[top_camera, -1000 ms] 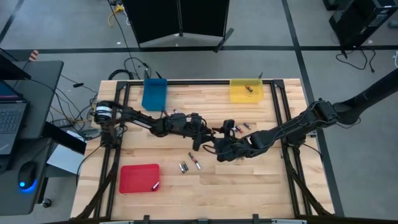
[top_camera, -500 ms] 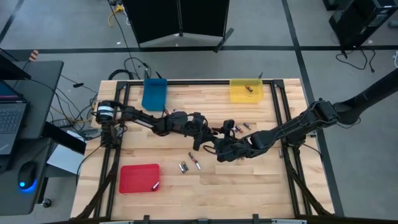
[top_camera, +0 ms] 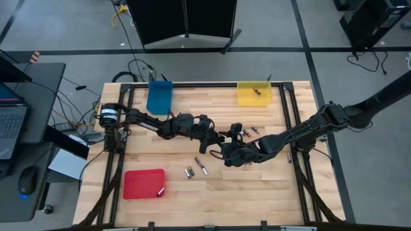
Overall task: Sort batteries
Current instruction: Put the black battery into the blue bin
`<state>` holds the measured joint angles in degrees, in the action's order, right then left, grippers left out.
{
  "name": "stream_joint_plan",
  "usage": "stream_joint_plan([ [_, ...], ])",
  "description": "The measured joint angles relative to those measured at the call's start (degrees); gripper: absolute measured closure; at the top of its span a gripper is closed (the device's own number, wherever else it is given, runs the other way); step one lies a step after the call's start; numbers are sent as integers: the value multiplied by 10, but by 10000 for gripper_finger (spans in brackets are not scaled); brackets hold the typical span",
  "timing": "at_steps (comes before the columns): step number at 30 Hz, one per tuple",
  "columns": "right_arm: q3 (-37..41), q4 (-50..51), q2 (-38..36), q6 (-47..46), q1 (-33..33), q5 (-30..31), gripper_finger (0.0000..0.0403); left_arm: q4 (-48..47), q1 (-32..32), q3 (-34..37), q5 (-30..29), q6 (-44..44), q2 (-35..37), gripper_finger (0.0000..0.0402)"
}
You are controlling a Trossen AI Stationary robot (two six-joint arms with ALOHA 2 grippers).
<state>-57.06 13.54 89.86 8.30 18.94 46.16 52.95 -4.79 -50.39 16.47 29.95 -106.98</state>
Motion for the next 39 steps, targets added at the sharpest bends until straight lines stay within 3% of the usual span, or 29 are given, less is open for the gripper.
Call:
stream_joint_plan([
  [3, 0, 0, 0, -2, 0, -1, 153, -2, -1, 0, 0, -7, 0, 345],
  [8, 0, -3, 0, -10, 0, -3, 129, -1, -1, 0, 0, -27, 0, 348],
  [18, 0, -1, 0, 12, 19, 64, 99, -15, -26, 0, 28, -43, 15, 348],
  [26, 0, 5, -35, 3, 35, 112, 119, -206, -69, 0, 37, -140, 115, 348],
  [29, 0, 21, -46, -21, 31, 104, 140, -316, -82, 0, 20, -176, 173, 348],
  [32, 1, 39, -47, -58, 13, 57, 183, -427, -93, 0, -19, -214, 235, 348],
  [39, 57, -71, -47, -65, -34, -93, 359, -636, -124, 0, -107, -237, 359, 348],
])
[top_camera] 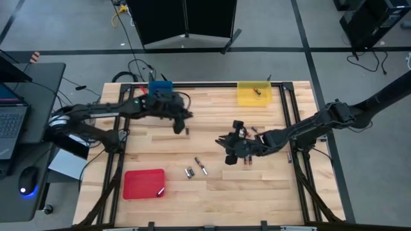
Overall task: Sort batteries
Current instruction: Put the black battery into the blue bin
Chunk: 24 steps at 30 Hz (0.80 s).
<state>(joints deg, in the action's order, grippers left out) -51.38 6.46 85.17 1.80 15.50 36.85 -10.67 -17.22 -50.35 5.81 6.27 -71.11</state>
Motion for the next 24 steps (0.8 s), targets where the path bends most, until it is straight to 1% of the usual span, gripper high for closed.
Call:
stream_joint_plan([
  [1, 9, -16, 0, 2, -5, -7, 380, -29, -8, 0, -10, 2, 13, 348],
  [2, 17, -28, 0, 2, -10, -10, 389, -52, -15, 0, -18, 4, 25, 348],
  [4, 31, -52, 0, -3, -20, -15, 386, -103, -35, 0, -32, 13, 41, 348],
  [7, 49, -86, 0, -16, -34, -33, 379, -160, -72, 0, -33, 14, 52, 348],
  [10, 65, -121, 0, -27, -41, -49, 390, -192, -111, 0, -34, 14, 51, 348],
  [14, 91, -166, 0, -31, -43, -51, 394, -228, -171, 0, -25, 12, 28, 348],
  [19, 99, -171, 0, -48, -43, -53, 388, -266, -245, -7, -23, -5, -16, 348],
  [22, 99, -172, 0, -48, -43, -53, 393, -265, -280, -32, -15, -20, -52, 348],
  [24, 99, -171, 0, -49, -43, -53, 394, -284, -301, -52, 1, -31, -82, 348],
])
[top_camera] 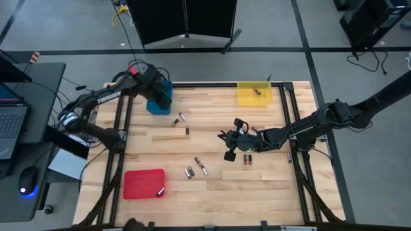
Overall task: Sort batteries
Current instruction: Put the black battery into the blue bin
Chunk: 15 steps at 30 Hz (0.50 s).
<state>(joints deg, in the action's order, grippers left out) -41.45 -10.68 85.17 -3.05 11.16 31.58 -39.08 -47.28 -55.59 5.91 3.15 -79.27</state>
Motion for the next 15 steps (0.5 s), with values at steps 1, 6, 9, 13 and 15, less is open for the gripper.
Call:
stream_joint_plan([
  [1, 0, 0, 0, 0, 0, 0, 394, -8, -9, -13, 6, -2, -17, 348],
  [6, 0, 0, 0, 0, 0, 0, 391, -53, -39, -79, 11, -26, -102, 348],
  [9, 0, 2, 0, 0, 0, 0, 391, -73, -48, -114, -1, -31, -147, 348],
  [13, 0, 2, 0, 0, 0, 0, 391, -112, -57, -147, -23, -43, -197, 348],
  [15, -1, 3, 0, 0, 0, 0, 391, -120, -60, -152, -39, -45, -213, 348],
])
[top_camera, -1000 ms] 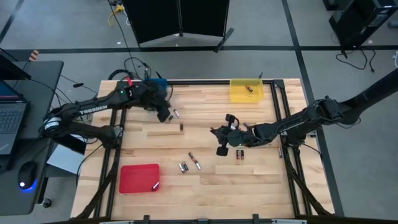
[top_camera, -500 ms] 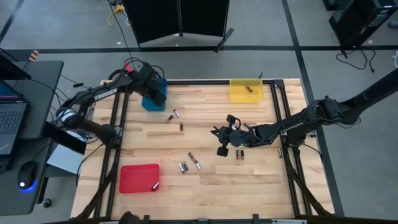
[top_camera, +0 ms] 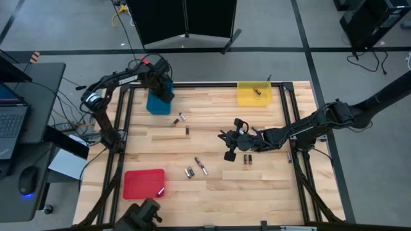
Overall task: Sort batteries
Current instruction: Put the black battery into the blue bin
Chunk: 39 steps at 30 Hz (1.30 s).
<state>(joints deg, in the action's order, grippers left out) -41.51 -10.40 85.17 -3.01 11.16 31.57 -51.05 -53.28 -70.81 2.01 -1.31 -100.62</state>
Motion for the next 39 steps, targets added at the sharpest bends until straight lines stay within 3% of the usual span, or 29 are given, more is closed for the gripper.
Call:
stream_joint_plan([
  [15, 0, 2, 0, 1, 0, 0, 391, 12, -4, 0, -27, -6, -66, 348],
  [27, 0, 2, 0, 1, 0, 0, 391, 21, -8, 1, -35, -7, -67, 347],
  [33, 0, 2, 0, 2, 0, 0, 391, 33, -7, 16, -28, -11, -67, 326],
  [39, 0, 2, 0, 2, 0, 0, 391, 56, -7, 32, -28, -12, -65, 339],
])
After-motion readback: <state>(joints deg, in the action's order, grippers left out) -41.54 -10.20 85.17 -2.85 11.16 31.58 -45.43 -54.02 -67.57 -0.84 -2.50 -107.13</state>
